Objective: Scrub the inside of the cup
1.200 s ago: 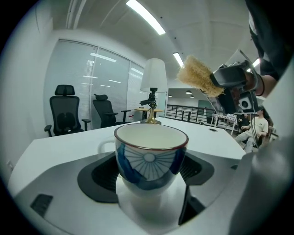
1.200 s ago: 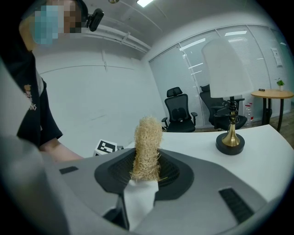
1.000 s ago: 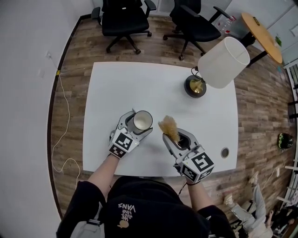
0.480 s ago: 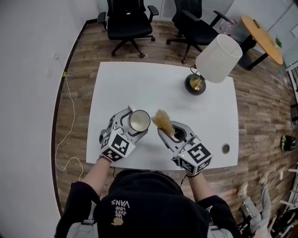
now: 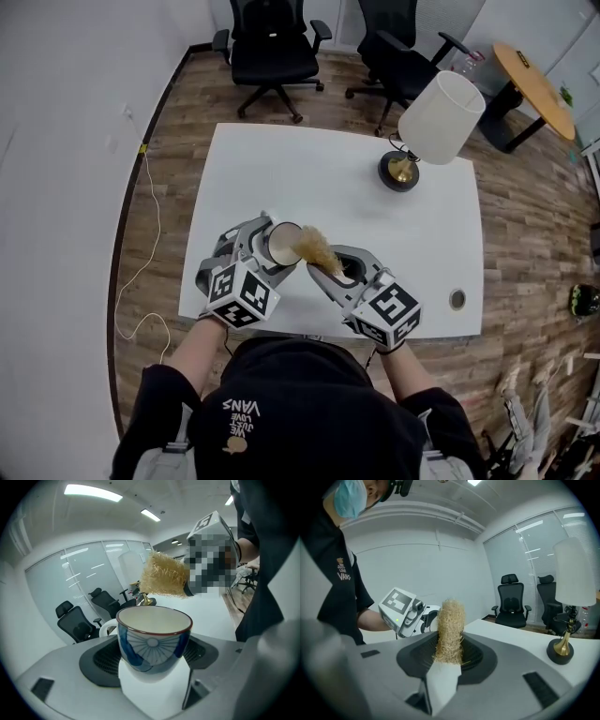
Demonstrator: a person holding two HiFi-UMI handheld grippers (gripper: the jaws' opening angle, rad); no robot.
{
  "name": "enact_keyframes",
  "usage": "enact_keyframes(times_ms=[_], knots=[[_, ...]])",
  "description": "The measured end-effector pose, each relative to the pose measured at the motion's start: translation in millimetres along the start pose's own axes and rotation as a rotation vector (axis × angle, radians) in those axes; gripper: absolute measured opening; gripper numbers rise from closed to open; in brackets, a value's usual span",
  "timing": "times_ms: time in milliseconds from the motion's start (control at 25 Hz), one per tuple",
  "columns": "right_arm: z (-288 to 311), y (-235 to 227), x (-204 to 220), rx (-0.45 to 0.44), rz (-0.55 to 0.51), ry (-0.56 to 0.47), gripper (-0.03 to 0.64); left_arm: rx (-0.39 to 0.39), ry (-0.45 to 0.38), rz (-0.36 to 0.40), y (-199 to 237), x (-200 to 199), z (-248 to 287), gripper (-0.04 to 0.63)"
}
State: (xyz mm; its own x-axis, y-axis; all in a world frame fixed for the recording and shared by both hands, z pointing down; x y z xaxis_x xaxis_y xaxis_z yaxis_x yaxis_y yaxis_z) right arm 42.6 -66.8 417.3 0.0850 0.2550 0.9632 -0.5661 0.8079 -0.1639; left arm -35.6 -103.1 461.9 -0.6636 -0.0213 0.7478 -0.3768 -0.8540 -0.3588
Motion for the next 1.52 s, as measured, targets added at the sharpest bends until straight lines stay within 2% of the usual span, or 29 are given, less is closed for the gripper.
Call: enact_keyframes(times_ms=[280, 640, 800, 880, 1000, 1240, 1520], knots=[[12, 20, 17, -0.130, -0.018, 0.145, 0.115, -0.008, 0.069, 0.170, -9, -5, -6, 0.393], [17, 9, 28, -0.103, -0.001, 0.298, 0.115, -0.004, 0.129, 0.310, -16, -4, -6, 0.393], [16, 24, 36, -0.179, -0.023, 0.378, 0.115, 0.008, 0.146, 0.326, -18, 0, -1, 0.393], [19, 29, 35, -0.202, -0.028, 0.387, 0.115, 0.014, 0.150, 0.334, -20, 1, 0, 0.393], [24, 22, 29, -0.180, -0.042, 0.385, 0.115, 0.031, 0.144, 0.361, -24, 0, 3, 0.393], [17, -6, 29, -0.109, 0.011, 0.385, 0.114, 0.033, 0.125, 0.345, -24, -2, 9, 0.393], [17, 12, 39, -0.210, 0.010, 0.454, 0.114, 0.032, 0.141, 0.360, -15, 1, 12, 0.393]])
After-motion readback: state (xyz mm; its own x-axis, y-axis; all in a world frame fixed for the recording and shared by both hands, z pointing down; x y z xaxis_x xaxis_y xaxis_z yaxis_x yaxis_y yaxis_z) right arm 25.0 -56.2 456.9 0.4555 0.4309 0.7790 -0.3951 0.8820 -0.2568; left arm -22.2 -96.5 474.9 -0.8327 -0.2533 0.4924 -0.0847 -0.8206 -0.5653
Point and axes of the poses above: the fingertips, and each gripper's own axes: z forward along the fingers, y to its left, x out of its underside, the point moved 3 cm from there along -z, backward along the fingers, and after that the axes turned 6 degrees about -y, right-handed, at the moved point
